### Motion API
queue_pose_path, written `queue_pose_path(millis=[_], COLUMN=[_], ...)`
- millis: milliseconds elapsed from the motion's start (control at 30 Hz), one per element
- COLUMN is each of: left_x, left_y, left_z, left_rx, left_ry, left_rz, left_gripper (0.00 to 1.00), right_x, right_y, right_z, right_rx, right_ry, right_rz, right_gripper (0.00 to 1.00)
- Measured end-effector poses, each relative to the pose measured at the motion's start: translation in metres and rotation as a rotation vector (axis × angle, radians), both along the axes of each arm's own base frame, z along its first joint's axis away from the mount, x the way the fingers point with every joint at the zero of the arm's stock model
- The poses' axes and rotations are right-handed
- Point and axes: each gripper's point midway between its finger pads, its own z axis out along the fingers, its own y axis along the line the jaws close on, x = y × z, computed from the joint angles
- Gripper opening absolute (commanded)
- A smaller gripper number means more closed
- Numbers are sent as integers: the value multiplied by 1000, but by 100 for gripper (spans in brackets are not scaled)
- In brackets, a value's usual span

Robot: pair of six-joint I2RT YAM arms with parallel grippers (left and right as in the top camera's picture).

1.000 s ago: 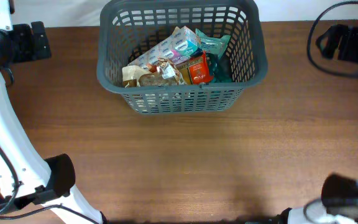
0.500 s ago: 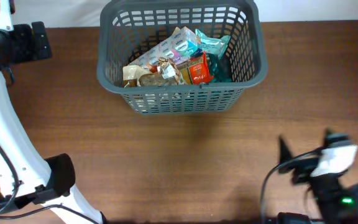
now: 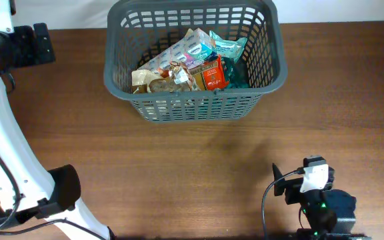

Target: Pack container

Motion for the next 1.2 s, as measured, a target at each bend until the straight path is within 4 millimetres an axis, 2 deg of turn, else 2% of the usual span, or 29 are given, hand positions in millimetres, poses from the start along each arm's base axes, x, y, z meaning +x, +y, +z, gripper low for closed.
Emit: queue_pose_path(millis=[133,867,933,1000,1133,1200], left_x=[0,-3,-13,-33,-93,-130], left_y=[0,-1,-3,-9,-24,-32], left_z=[0,-2,-9,-17,-26,-32], left_rx=[0,-3,-13,-26,-39,-30], left_ry=[0,13,51,99,154,155], left_rz=[0,0,0,0,0,1], left_gripper=[99,99,99,99,99,99], right_x=[0,1,1,1,1,1], right_y=[0,-1,-1,-1,-1,-1], right_z=[-17,-17,-17,-17,-17,-16], right_rx=[-1,-3,-3,-3,-3,-5], right_ry=[36,32,32,32,33,31], right_rz=[0,-3,-3,-3,-5,-6], right_gripper=[99,99,99,99,99,99])
